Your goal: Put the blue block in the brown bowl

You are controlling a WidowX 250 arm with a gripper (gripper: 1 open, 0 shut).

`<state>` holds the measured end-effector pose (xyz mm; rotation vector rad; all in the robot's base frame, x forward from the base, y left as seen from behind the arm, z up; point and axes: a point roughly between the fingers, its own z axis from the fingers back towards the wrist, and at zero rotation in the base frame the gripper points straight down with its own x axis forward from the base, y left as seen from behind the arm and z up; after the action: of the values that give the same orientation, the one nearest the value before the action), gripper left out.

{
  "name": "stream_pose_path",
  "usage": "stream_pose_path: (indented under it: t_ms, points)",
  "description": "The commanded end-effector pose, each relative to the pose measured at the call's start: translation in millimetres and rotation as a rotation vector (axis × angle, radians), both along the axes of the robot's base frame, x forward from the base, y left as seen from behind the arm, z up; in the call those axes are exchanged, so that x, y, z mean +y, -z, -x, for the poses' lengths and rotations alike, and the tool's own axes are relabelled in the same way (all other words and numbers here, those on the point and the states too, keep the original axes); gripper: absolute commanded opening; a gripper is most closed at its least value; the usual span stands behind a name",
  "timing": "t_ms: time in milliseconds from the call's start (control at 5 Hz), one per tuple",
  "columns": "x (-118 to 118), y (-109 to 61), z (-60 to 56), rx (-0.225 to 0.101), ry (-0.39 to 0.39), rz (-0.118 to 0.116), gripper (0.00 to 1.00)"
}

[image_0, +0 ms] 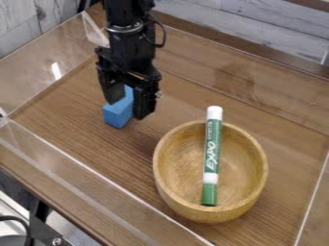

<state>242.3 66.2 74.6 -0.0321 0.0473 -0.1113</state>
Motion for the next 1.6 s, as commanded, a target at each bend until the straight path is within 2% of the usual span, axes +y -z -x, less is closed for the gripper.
stream_pose_path:
  t_ms: [0,1400]
  points:
    - [5.9,-2.2,-4.6,-0.036,0.006,-0.007,1.0]
    - [19.4,26.9,-10.2,-0.076,0.046,0.006,1.0]
